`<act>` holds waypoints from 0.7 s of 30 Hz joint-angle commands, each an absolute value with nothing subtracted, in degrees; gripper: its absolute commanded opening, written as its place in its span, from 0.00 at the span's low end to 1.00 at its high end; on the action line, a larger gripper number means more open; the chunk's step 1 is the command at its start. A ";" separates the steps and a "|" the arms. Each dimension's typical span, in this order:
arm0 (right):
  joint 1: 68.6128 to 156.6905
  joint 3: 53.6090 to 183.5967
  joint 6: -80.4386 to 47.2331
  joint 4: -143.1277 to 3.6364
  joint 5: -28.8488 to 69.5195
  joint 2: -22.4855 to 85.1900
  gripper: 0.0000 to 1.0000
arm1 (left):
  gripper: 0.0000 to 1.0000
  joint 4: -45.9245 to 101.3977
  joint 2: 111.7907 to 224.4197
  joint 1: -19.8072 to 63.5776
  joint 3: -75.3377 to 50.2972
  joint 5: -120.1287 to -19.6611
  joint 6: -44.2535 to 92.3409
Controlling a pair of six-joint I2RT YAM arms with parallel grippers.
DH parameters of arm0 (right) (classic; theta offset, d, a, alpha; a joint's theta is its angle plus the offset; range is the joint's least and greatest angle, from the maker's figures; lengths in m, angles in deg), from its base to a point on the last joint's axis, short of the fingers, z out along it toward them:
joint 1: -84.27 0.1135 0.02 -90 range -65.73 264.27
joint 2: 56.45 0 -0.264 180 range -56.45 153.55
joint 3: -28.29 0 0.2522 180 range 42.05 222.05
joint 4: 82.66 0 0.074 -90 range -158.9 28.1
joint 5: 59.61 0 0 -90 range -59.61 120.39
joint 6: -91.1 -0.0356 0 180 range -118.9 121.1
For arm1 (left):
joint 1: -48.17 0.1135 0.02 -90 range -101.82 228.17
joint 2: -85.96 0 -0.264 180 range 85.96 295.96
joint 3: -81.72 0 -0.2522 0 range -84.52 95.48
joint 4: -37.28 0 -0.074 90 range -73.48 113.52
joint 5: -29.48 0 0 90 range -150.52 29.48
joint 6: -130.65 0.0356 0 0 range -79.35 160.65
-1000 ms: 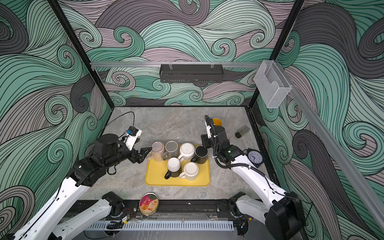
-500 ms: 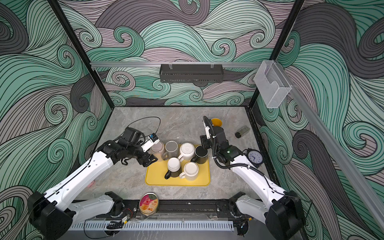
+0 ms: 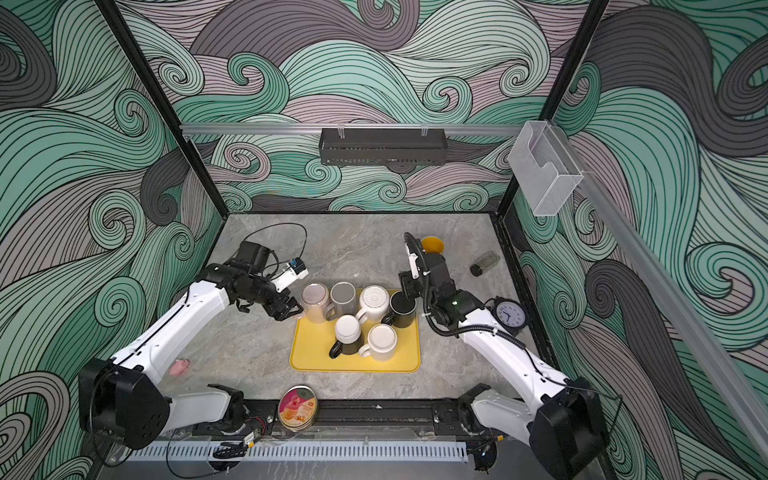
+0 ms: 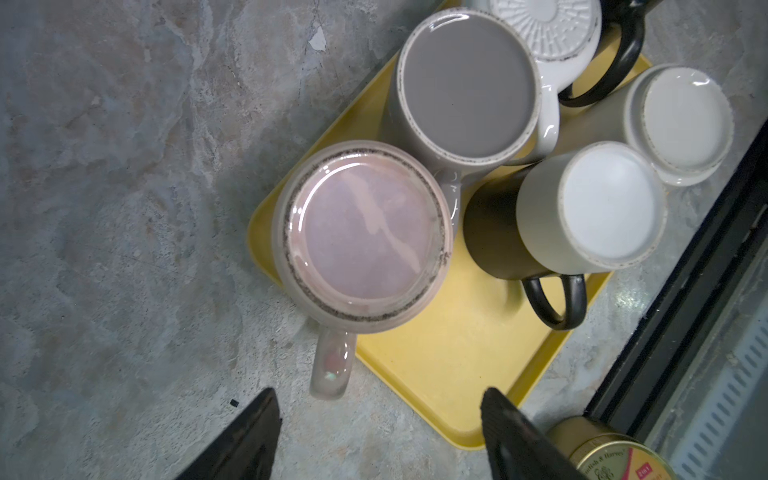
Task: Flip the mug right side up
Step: 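Lower the left gripper onto the pearly pink mug while the right arm shifts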
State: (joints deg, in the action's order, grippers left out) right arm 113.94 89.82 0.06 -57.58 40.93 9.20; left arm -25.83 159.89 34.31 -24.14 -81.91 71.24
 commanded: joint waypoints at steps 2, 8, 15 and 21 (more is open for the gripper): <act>114.30 90.47 0.49 -58.16 41.62 9.03 0.66 | 0.75 -22.80 160.95 34.95 -25.14 -85.93 72.99; 114.28 90.48 0.37 -57.41 41.81 8.42 0.66 | 0.70 -19.89 163.29 34.94 -27.48 -83.87 71.94; 114.33 90.08 0.12 -57.49 41.73 7.64 0.66 | 0.60 -19.14 167.07 34.95 -26.35 -80.51 69.89; 114.29 89.68 -0.04 -57.57 41.64 7.40 0.66 | 0.56 -21.24 172.74 34.82 -24.32 -80.76 69.91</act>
State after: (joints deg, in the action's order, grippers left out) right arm 113.94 89.82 0.01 -57.54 40.93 8.52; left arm -19.79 171.28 34.61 -26.50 -81.04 70.17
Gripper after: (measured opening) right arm 0.659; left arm 0.570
